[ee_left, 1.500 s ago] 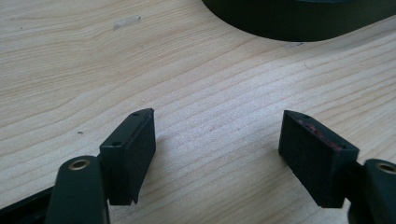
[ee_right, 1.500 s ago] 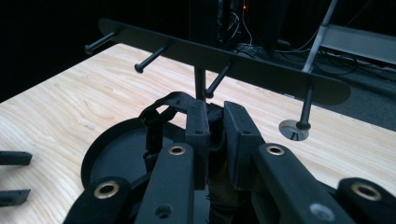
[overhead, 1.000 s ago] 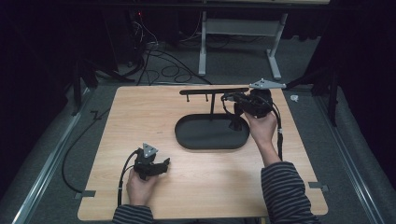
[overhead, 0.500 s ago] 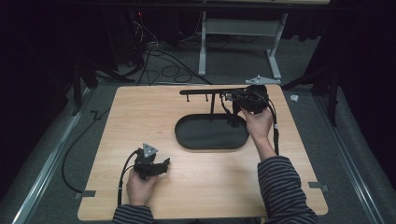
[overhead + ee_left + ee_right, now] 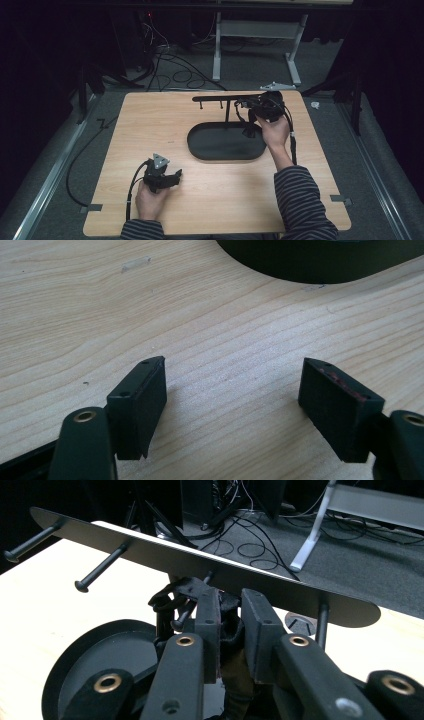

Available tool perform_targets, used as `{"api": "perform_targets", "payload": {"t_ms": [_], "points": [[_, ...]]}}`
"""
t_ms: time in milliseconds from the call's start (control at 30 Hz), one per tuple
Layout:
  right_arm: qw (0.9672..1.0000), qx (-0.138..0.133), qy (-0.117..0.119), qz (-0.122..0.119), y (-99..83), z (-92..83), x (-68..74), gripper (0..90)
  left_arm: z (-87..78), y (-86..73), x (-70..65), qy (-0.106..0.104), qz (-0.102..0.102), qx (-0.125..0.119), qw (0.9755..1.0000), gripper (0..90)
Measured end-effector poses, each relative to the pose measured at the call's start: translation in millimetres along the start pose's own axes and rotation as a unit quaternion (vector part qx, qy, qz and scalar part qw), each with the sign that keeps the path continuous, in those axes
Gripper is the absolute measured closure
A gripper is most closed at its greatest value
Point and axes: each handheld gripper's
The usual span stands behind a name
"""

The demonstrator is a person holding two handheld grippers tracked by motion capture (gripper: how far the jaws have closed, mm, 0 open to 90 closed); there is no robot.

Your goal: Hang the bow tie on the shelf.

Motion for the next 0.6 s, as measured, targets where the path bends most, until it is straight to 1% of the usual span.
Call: {"api": "perform_targets", "payload": {"t_ms": [67,133,200,333,467,600], "points": [[1.0000,0.000,-0.001,0.001,0.0,0.3,0.2,77.2,0.0,0.0,0.0,0.000,0.000,0.000,1.0000,27.8],[1.0000,-0.002,-0.003,-0.003,0.4,-0.5,0.6,75.8,0.0,0.0,0.0,0.000,0.000,0.000,1.0000,27.8],[1.0000,-0.002,-0.003,-0.006,0.7,-1.6,1.0,75.2,0.0,0.0,-0.1,0.000,0.000,0.000,1.0000,27.8],[1.0000,-0.003,-0.002,-0.003,0.8,-4.0,0.9,74.8,0.1,0.0,0.0,0.000,0.000,0.000,1.0000,27.8],[0.9999,-0.010,-0.001,-0.005,1.4,-8.8,0.6,73.8,-0.1,0.0,0.1,0.000,0.001,0.001,1.0000,27.8],[0.9999,-0.014,0.003,-0.007,1.4,-14.8,0.0,70.2,0.1,0.0,0.0,0.000,-0.001,-0.001,1.0000,27.8]]}}
Point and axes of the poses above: each handheld gripper's, and its own axes: z roughly forward along the jaws, y roughly out of its top, x roughly to its left, and after that the axes turned 12 degrees about -z, right-handed
